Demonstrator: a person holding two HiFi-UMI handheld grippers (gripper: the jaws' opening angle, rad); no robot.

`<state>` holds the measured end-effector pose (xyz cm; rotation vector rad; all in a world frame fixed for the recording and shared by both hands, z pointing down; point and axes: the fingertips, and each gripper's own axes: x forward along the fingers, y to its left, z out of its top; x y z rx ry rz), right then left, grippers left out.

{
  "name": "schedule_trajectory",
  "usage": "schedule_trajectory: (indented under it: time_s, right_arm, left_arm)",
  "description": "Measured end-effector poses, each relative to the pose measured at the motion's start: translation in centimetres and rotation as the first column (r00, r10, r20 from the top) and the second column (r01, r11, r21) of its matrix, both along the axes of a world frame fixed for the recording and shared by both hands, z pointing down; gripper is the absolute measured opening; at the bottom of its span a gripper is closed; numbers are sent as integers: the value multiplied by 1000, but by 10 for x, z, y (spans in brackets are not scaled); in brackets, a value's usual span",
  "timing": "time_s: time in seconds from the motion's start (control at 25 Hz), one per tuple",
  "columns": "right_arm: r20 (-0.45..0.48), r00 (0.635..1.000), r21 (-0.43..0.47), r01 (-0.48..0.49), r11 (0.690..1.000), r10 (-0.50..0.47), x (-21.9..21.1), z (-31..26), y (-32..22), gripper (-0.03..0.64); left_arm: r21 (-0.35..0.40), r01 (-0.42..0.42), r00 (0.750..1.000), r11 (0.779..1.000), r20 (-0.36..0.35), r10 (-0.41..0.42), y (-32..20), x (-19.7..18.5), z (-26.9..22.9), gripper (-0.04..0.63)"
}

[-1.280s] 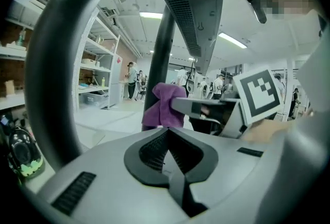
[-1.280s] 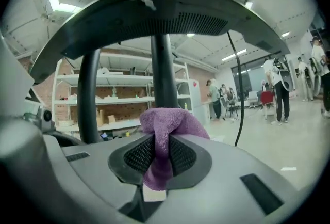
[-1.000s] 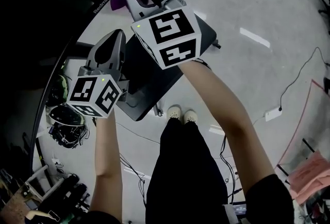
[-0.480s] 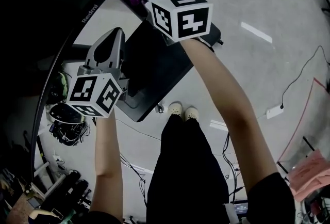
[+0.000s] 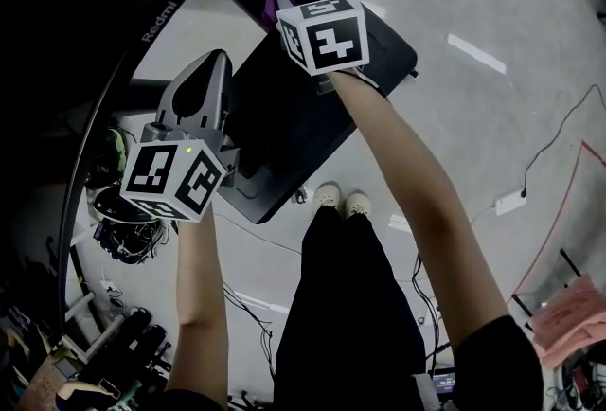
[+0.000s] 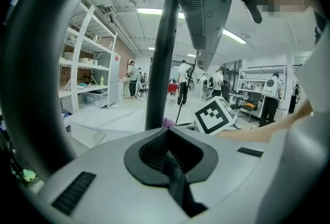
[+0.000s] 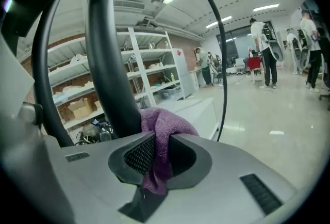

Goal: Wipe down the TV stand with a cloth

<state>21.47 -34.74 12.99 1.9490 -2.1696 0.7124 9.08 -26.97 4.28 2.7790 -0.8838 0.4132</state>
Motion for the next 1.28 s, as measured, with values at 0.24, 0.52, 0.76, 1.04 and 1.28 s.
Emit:
schedule_trajectory:
  time_s: [0.24, 0.52, 0.76, 1.04, 1.28]
  right_arm:
    - [-44, 999, -156, 5, 988, -13, -1, 42, 10, 74]
    - [-95, 995, -115, 18, 993, -29, -1, 26, 21, 74]
    - [-109, 993, -38, 52, 998, -56, -10, -7, 47, 74]
    - [-83, 989, 68, 125, 990, -119, -54, -69, 97, 74]
    - [-57, 968, 133, 249, 959, -243, -127, -125, 139, 74]
  left_arm:
    - [-12, 8, 1000, 1000, 0, -8, 3, -4, 7, 6]
    - [-22, 36, 999, 999, -10, -36, 11, -16, 9, 6]
    - [-3, 100, 995, 995, -7, -100, 22, -39, 6, 6]
    - [5, 177, 984, 984, -22, -177, 56, -87, -12, 6]
    - [-6, 272, 962, 962, -29, -272, 84, -148, -28, 6]
